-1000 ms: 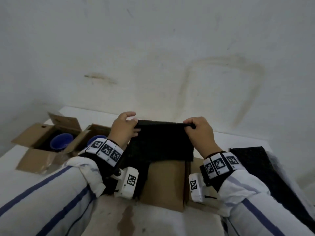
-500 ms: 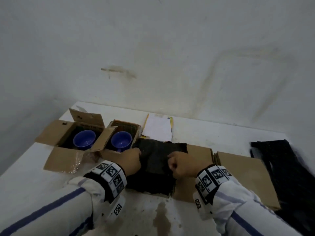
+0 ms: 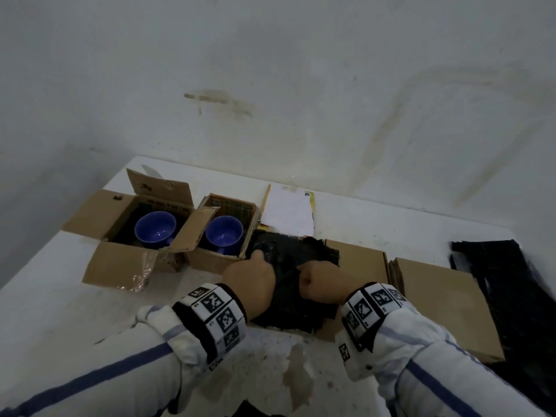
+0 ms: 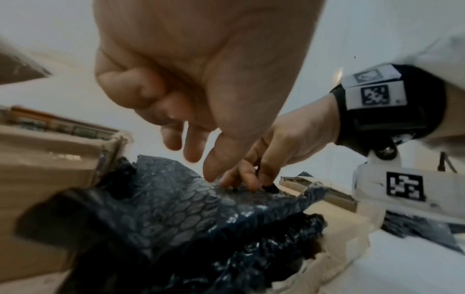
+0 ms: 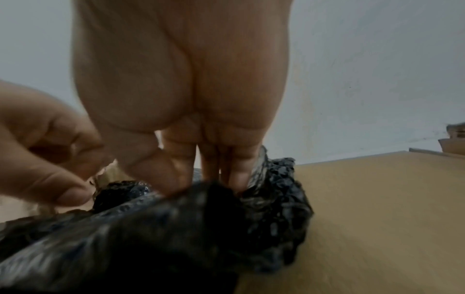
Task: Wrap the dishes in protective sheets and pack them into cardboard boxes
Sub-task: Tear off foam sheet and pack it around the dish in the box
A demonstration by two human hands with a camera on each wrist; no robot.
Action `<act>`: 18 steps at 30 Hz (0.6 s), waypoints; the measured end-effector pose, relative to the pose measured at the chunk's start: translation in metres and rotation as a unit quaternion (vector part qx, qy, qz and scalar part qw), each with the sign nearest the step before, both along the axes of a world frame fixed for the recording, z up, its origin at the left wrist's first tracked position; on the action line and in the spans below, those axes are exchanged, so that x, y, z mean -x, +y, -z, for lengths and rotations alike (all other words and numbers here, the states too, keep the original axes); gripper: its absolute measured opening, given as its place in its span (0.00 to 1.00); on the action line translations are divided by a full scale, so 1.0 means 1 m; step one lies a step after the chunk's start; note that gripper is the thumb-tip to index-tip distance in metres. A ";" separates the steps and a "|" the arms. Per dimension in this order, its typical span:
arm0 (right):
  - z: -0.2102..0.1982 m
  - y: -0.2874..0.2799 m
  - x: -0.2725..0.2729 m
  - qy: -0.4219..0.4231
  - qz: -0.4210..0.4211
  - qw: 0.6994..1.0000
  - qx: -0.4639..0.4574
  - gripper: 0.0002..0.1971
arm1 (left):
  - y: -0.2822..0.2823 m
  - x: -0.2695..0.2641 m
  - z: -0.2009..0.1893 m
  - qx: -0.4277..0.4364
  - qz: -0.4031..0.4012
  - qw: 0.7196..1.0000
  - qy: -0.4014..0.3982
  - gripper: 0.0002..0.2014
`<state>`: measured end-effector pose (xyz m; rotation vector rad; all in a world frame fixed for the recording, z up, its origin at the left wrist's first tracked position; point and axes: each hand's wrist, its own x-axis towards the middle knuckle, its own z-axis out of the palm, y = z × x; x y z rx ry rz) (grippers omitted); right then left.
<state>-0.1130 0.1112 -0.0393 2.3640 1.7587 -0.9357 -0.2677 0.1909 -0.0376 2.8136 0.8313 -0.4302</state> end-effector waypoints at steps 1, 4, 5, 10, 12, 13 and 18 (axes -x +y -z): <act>-0.001 0.001 0.000 -0.034 -0.014 0.999 -0.030 0.09 | -0.001 -0.002 0.000 0.012 -0.004 0.999 -0.042 0.10; -0.001 0.004 0.003 -0.149 -0.010 0.989 -0.001 0.20 | 0.003 -0.010 0.005 0.101 -0.066 0.990 -0.073 0.17; 0.001 0.005 0.005 -0.159 0.007 0.987 0.021 0.24 | 0.006 -0.013 0.010 0.135 -0.095 0.985 -0.059 0.24; 0.016 0.018 0.015 -0.132 0.041 0.990 0.035 0.27 | 0.016 -0.022 0.031 0.211 -0.195 0.957 -0.041 0.56; 0.021 0.027 0.018 -0.117 0.050 0.991 0.043 0.27 | 0.018 -0.025 0.035 0.210 -0.206 0.955 -0.042 0.56; 0.022 0.032 0.019 -0.103 0.063 0.991 0.051 0.28 | 0.018 -0.026 0.036 0.214 -0.217 0.951 -0.041 0.55; 0.031 0.050 0.017 -0.038 0.089 0.992 0.078 0.27 | 0.010 -0.027 0.040 0.182 -0.204 0.954 -0.123 0.41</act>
